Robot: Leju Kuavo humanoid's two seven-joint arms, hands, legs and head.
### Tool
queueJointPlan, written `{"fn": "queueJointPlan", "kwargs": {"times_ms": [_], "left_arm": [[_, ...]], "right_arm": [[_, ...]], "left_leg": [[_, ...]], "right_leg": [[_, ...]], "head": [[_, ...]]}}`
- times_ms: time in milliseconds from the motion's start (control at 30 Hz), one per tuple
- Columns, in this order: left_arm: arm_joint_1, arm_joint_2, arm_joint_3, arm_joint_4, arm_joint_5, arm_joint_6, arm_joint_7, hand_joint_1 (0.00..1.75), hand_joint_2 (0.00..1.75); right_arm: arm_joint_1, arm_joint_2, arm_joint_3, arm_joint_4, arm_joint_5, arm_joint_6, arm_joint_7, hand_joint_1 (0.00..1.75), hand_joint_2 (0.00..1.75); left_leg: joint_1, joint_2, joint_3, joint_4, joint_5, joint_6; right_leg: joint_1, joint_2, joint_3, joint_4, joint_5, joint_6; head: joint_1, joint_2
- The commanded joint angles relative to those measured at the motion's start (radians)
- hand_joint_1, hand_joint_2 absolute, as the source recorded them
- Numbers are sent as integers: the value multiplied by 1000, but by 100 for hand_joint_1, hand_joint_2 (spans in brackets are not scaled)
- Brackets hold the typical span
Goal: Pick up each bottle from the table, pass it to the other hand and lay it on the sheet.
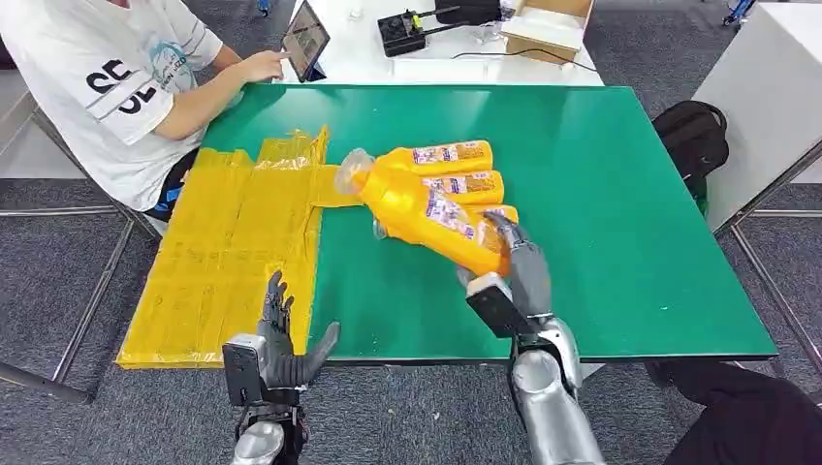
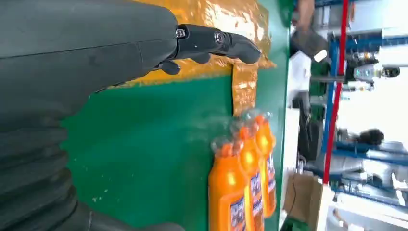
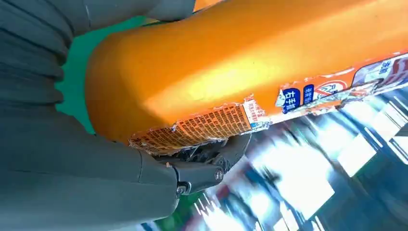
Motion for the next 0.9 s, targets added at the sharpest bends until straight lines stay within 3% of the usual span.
{"fn": "queueJointPlan", "kwargs": {"times_ms": [33, 133, 900], "left_arm": [[-42, -15, -60, 59, 20, 26, 3, 0, 175], [-38, -15, -62, 48, 42, 10, 3, 0, 175], [-32, -15, -62, 29, 47, -18, 3, 0, 175]], "right_arm": [[68, 42, -8, -268, -54, -84, -61, 175, 175], [84, 42, -14, -262, -88, -130, -94, 175, 175], [101, 41, -3, -234, -97, -116, -103, 175, 175]], "left_leg": [[0, -1, 5, 0, -3, 1], [0, 0, 3, 0, -1, 1], [0, 1, 4, 0, -1, 1]], "right_leg": [[1, -2, 5, 0, -3, -3], [0, -2, 2, 0, -1, -2], [1, 0, 3, 0, -1, -2]], "head": [[0, 0], [0, 0], [0, 0]]}}
